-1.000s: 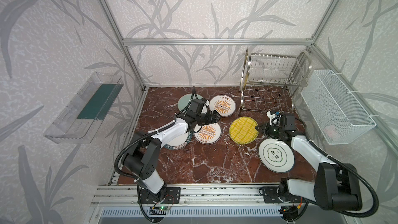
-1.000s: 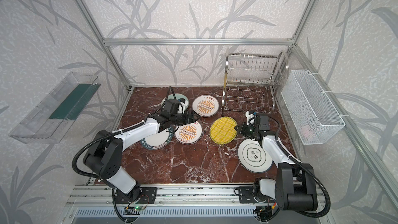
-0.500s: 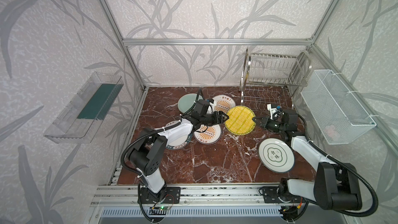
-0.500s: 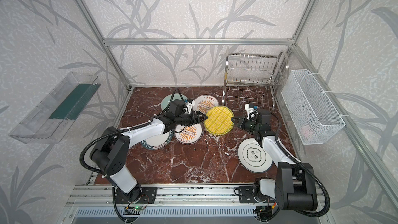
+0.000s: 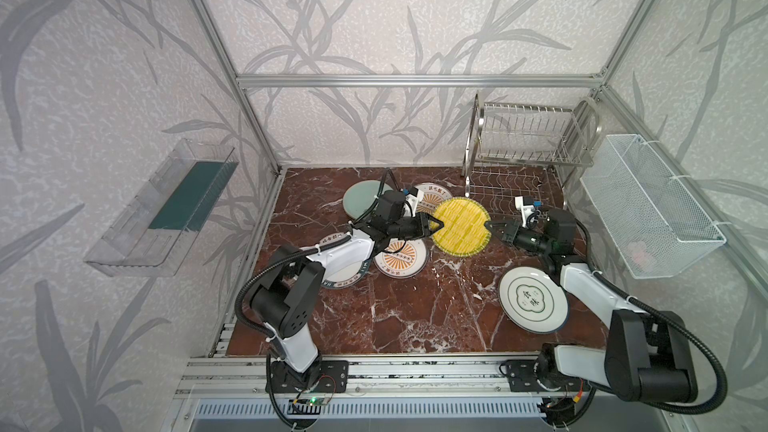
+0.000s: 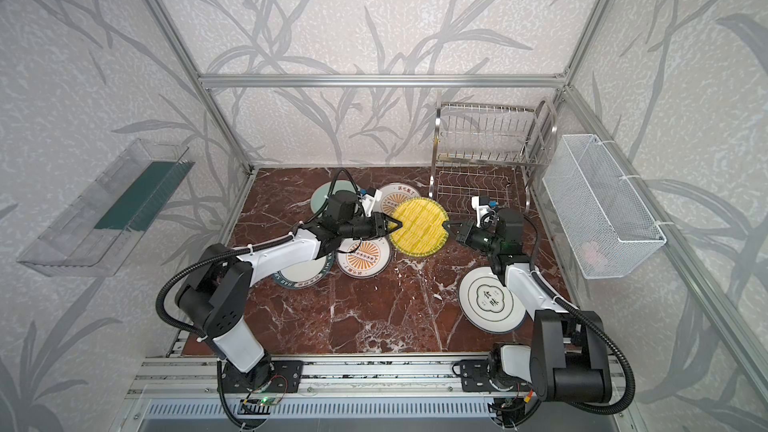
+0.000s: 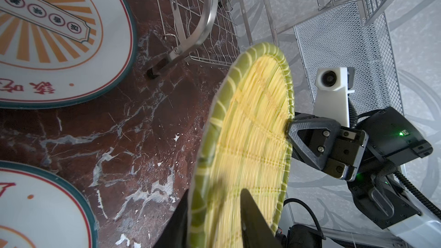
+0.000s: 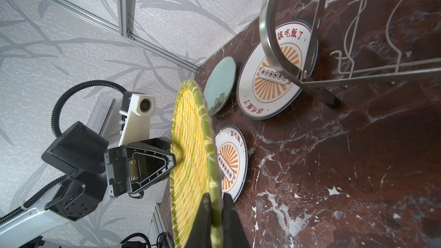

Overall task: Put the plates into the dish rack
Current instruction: 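Lift the tray upright with the right gripper while the left gripper grasps its rim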

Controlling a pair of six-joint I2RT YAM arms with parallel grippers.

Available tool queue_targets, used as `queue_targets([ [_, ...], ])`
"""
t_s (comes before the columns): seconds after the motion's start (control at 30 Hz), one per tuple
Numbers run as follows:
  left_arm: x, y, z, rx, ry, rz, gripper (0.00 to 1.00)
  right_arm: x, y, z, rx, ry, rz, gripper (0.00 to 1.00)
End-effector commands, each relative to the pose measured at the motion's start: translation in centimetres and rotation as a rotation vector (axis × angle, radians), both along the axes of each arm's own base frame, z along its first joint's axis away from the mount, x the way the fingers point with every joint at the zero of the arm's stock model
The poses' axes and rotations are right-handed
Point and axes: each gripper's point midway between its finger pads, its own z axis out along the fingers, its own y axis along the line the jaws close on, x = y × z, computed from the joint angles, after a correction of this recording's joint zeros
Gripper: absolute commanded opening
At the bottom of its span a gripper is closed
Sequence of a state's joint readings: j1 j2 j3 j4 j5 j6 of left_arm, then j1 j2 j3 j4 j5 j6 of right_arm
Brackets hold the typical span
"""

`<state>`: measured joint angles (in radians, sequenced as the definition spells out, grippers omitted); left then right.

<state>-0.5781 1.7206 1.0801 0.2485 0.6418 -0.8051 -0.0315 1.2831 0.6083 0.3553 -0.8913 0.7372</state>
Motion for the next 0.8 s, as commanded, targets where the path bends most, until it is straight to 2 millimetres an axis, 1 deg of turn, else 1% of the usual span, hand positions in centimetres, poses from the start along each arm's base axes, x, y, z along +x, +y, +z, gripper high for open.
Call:
queue_targets([
  [0.0, 0.3, -0.7, 1.4, -0.031, -0.037, -0.019, 0.26, 0.0, 0.3, 1.0, 0.011, -0.048, 0.021, 0.00],
  [0.1, 0.3, -0.8, 1.7, -0.036, -0.045, -0.021, 0.19, 0.0, 0.5, 1.0, 0.010, -0.046, 0.022, 0.00],
  [0.2, 0.2, -0.9, 1.7, -0.039, -0.043, -0.024, 0.08, -0.1, 0.7, 1.0, 0.016, -0.041, 0.031, 0.00],
  [0.27, 0.2, -0.9, 1.8, -0.040, -0.043, -0.024, 0.01, -0.1, 0.8, 1.1, 0.023, -0.038, 0.035, 0.02],
  [0.33, 0.1, -0.9, 1.8, -0.040, -0.043, -0.024, 0.00, -0.1, 0.9, 1.0, 0.030, -0.035, 0.040, 0.15],
  [0.4, 0.2, -0.9, 1.9, -0.043, -0.047, -0.020, 0.00, -0.1, 1.0, 1.1, 0.034, -0.038, 0.044, 0.26],
  [0.5, 0.2, -0.8, 2.2, -0.053, -0.051, -0.011, 0.00, 0.0, 1.1, 1.2, 0.040, -0.043, 0.043, 0.37],
  [0.53, 0.3, -0.8, 2.4, -0.061, -0.055, -0.007, 0.00, -0.1, 1.2, 1.1, 0.041, -0.041, 0.043, 0.40],
  [0.6, 0.4, -0.9, 3.2, -0.088, -0.068, -0.001, 0.00, 0.0, 1.3, 1.0, 0.042, -0.041, 0.042, 0.41],
  [0.77, 0.3, -1.3, 5.3, -0.172, -0.097, -0.011, 0.00, -0.1, 1.8, 0.5, 0.053, -0.032, 0.051, 0.42],
])
